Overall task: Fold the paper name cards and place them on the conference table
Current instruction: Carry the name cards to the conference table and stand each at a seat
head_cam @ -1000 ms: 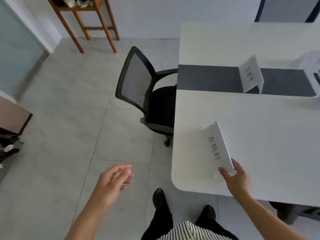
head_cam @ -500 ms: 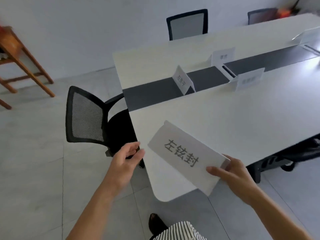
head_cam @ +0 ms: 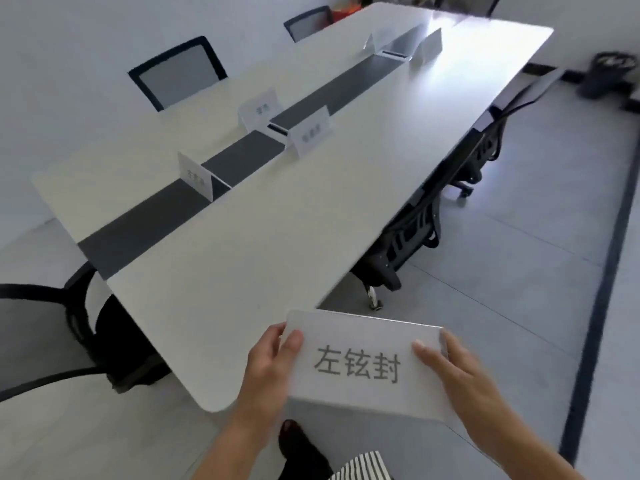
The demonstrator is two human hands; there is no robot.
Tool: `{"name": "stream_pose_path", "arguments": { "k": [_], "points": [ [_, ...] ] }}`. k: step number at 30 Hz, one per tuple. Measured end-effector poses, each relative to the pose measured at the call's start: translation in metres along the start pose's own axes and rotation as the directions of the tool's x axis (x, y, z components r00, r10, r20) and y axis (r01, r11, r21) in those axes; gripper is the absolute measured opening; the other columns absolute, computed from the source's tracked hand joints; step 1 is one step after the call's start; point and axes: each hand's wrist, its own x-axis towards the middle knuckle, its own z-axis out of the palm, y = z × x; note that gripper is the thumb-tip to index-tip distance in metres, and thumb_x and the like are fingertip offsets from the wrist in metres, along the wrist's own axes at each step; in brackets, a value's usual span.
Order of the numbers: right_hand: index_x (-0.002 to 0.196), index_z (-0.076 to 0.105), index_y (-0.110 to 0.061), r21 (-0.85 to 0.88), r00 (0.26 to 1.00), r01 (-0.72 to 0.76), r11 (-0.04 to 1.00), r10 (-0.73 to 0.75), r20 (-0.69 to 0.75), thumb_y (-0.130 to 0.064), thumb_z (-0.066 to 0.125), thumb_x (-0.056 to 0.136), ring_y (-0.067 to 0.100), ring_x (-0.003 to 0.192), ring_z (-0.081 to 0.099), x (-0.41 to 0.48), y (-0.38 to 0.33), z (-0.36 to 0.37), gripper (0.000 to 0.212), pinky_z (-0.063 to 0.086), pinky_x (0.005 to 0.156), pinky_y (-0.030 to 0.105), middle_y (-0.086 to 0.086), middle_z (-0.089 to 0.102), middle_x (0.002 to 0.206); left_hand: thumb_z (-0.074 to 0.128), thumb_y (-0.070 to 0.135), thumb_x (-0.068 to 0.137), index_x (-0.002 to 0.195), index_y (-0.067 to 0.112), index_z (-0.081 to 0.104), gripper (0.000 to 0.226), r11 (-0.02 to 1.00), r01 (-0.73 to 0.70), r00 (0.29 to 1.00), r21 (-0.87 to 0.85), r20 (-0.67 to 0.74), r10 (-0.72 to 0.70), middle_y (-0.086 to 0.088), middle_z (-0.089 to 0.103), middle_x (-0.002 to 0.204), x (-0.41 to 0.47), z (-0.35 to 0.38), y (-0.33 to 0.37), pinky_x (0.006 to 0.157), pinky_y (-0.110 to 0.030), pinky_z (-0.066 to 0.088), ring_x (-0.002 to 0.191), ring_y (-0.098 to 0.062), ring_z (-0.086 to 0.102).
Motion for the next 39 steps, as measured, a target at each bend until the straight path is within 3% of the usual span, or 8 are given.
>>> {"name": "stream_pose_path", "arguments": {
  "k": [3, 7, 10, 14, 21, 26, 33, 39],
  "points": [
    [0.094, 0.061, -0.015, 0.002, 0.982, -0.053, 0.999, 0.053, -0.181, -0.031, 0.054, 0.093, 0.007, 0.062, 0.069, -0.016, 0.017, -0.041, 0.017, 0.050, 0.058, 0.026, -0.003, 0.075, 0.080, 0.052, 0.015, 0.095, 0.102, 0.007, 0.061, 0.015, 0.999, -0.012, 0.997, 0.035, 0.082, 0.009, -0.007, 0.072, 0.085, -0.006, 0.054, -0.007, 0.054, -0.017, 0.051, 0.066, -0.008, 0.068],
    [0.089, 0.060, -0.014, 0.069, 0.939, -0.007, 0.998, 0.030, -0.342, -0.032, 0.052, 0.094, 0.005, 0.055, 0.067, -0.021, 0.018, -0.094, 0.020, 0.048, 0.052, 0.022, -0.004, 0.073, 0.070, 0.051, 0.021, 0.095, 0.103, 0.017, 0.061, 0.013, 0.993, -0.026, 0.967, 0.117, 0.254, -0.005, -0.006, 0.074, 0.089, 0.002, 0.115, -0.006, 0.063, -0.024, 0.054, 0.076, -0.014, 0.070],
    [0.090, 0.059, -0.014, 0.120, 0.906, 0.004, 0.993, 0.047, -0.420, -0.031, 0.052, 0.094, 0.006, 0.053, 0.068, -0.008, 0.015, -0.135, 0.019, 0.046, 0.043, 0.014, -0.004, 0.073, 0.067, 0.048, 0.030, 0.095, 0.109, 0.023, 0.058, 0.018, 0.978, -0.065, 0.918, 0.197, 0.396, -0.019, -0.004, 0.074, 0.094, 0.026, 0.161, 0.003, 0.066, -0.024, 0.054, 0.084, -0.017, 0.072],
    [0.094, 0.058, -0.012, 0.164, 0.855, 0.036, 0.986, 0.054, -0.516, -0.032, 0.053, 0.094, 0.011, 0.059, 0.070, 0.022, 0.003, -0.191, 0.020, 0.049, 0.046, 0.017, -0.001, 0.074, 0.074, 0.046, 0.039, 0.089, 0.115, 0.024, 0.054, 0.031, 0.962, -0.106, 0.832, 0.252, 0.552, -0.053, -0.004, 0.074, 0.096, 0.070, 0.233, 0.022, 0.067, -0.023, 0.055, 0.086, -0.018, 0.072],
    [0.092, 0.061, -0.014, 0.201, 0.683, 0.126, 0.972, 0.062, -0.727, -0.032, 0.058, 0.091, 0.029, 0.076, 0.073, 0.084, -0.059, -0.296, 0.019, 0.060, 0.071, 0.046, 0.012, 0.075, 0.086, 0.046, 0.036, 0.088, 0.122, 0.023, 0.054, 0.037, 0.959, -0.173, 0.655, 0.225, 0.753, -0.058, 0.001, 0.073, 0.105, 0.158, 0.381, 0.083, 0.073, -0.020, 0.054, 0.094, -0.011, 0.070],
    [0.096, 0.062, -0.019, 0.259, 0.601, 0.182, 0.949, 0.101, -0.793, -0.035, 0.059, 0.090, 0.033, 0.085, 0.072, 0.118, -0.089, -0.367, 0.018, 0.058, 0.078, 0.054, 0.012, 0.075, 0.092, 0.056, 0.057, 0.081, 0.120, 0.030, 0.051, 0.047, 0.908, -0.289, 0.559, 0.304, 0.823, -0.098, 0.003, 0.071, 0.110, 0.212, 0.487, 0.110, 0.092, -0.042, 0.053, 0.100, -0.014, 0.068],
    [0.099, 0.062, -0.013, 0.353, 0.534, 0.204, 0.913, 0.199, -0.822, -0.030, 0.058, 0.091, 0.031, 0.085, 0.072, 0.179, -0.099, -0.486, 0.019, 0.059, 0.074, 0.044, 0.011, 0.075, 0.092, 0.058, 0.056, 0.082, 0.116, 0.025, 0.053, 0.046, 0.858, -0.331, 0.528, 0.392, 0.831, -0.175, 0.005, 0.074, 0.104, 0.264, 0.634, 0.112, 0.088, -0.041, 0.055, 0.095, -0.012, 0.070],
    [0.097, 0.062, -0.014, 0.352, 0.599, 0.179, 0.919, 0.183, -0.780, -0.034, 0.058, 0.091, 0.027, 0.082, 0.073, 0.255, -0.141, -0.624, 0.021, 0.059, 0.068, 0.041, 0.008, 0.075, 0.090, 0.058, 0.064, 0.076, 0.120, 0.028, 0.052, 0.057, 0.848, -0.330, 0.594, 0.414, 0.789, -0.154, 0.008, 0.072, 0.111, 0.316, 0.770, 0.138, 0.096, -0.045, 0.051, 0.105, -0.012, 0.067]
  ]
}}
